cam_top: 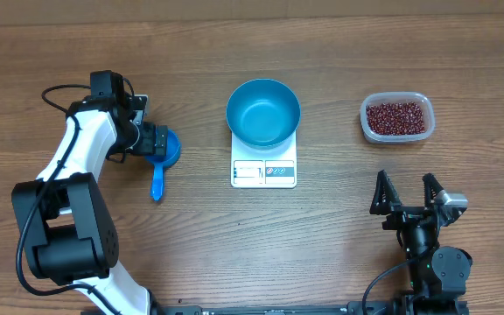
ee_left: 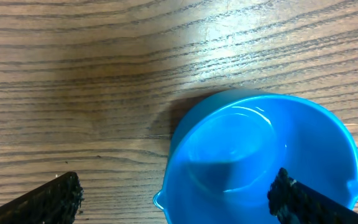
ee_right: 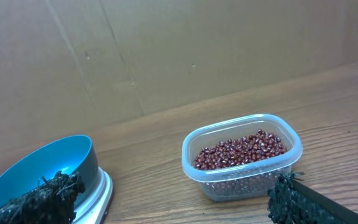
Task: Scoop item into bowl and weigh 150g on scale
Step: 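Close the left gripper on the blue scoop's handle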
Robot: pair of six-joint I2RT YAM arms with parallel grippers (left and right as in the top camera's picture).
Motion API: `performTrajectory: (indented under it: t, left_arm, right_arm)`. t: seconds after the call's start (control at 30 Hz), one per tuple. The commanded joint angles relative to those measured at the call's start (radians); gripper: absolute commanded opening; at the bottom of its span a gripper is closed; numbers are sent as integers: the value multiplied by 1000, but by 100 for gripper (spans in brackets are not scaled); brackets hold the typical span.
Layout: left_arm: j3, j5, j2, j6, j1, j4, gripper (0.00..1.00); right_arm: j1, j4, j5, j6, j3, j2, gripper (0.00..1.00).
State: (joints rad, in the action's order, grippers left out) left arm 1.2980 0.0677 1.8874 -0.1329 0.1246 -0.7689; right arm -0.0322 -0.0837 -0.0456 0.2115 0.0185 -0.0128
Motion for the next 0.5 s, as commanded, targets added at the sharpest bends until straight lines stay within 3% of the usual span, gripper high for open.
performTrajectory:
  t: [0.0, 0.47]
  left_arm:
    - [-3, 3, 4, 5, 0, 7, 99]
    - [-11, 0, 5, -2, 0, 10, 100]
  right_arm:
    - [-3, 2, -1, -4, -10, 10, 100]
    - [-3, 2, -1, -4, -10, 10, 100]
